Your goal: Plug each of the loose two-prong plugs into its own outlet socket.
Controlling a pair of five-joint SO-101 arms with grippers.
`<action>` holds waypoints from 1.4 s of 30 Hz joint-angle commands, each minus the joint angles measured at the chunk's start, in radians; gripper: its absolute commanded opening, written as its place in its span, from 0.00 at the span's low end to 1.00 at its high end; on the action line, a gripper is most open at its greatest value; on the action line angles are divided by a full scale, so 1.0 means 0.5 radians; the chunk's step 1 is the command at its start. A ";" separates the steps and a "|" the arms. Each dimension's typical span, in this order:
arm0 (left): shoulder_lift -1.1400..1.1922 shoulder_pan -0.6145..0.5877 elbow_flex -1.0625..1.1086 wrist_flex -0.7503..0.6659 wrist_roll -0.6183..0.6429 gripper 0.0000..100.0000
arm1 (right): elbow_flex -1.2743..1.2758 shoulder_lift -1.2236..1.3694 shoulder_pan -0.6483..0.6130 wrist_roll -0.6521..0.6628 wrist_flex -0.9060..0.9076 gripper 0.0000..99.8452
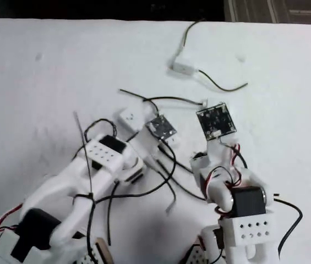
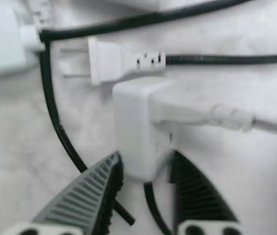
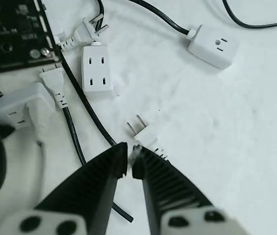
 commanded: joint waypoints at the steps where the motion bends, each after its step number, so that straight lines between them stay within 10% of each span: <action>1: -0.005 -0.057 -0.276 0.104 0.006 0.08 | -0.028 -0.035 0.035 -0.018 -0.044 0.02; 20: 0.121 -0.471 -1.479 0.285 0.003 0.08 | -0.025 -0.035 0.038 -0.018 -0.041 0.02; 42: 2.530 -0.833 -4.223 0.411 0.298 0.19 | -0.025 -0.023 0.127 -0.018 -0.069 0.02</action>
